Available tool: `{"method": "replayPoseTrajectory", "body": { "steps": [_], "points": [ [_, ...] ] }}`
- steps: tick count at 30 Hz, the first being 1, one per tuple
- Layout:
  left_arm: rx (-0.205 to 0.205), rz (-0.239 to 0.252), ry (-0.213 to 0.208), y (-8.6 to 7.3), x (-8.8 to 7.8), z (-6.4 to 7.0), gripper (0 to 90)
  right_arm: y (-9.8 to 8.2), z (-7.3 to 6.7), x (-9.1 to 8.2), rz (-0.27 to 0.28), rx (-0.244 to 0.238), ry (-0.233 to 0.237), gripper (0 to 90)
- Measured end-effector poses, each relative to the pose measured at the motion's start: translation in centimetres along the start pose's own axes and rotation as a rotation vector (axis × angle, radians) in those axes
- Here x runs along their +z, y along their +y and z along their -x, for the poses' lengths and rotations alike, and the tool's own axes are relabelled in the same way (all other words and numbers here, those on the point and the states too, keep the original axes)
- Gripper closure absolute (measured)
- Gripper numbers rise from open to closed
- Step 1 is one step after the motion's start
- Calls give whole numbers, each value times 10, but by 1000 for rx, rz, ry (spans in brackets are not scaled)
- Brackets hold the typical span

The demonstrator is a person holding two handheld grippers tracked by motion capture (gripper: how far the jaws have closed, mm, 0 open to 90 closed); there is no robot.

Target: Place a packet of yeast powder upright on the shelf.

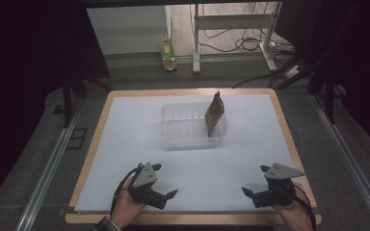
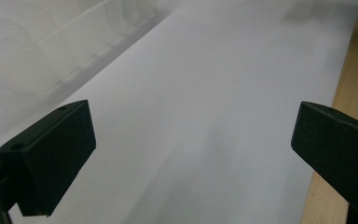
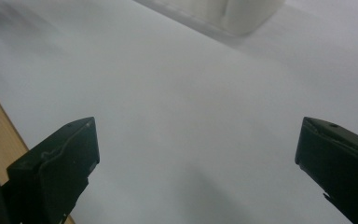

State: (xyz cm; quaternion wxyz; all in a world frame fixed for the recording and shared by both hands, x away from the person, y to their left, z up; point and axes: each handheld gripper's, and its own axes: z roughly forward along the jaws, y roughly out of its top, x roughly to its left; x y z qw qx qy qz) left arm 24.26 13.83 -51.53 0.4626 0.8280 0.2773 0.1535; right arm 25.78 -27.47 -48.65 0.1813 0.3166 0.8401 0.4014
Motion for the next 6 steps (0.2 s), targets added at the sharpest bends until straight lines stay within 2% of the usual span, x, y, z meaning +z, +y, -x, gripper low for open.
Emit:
{"method": "replayPoseTrajectory", "body": {
  "steps": [6],
  "points": [
    [1,-9,14,-2,0,-3,0,-6,3,1,-11,0,-15,0]
  ]
}}
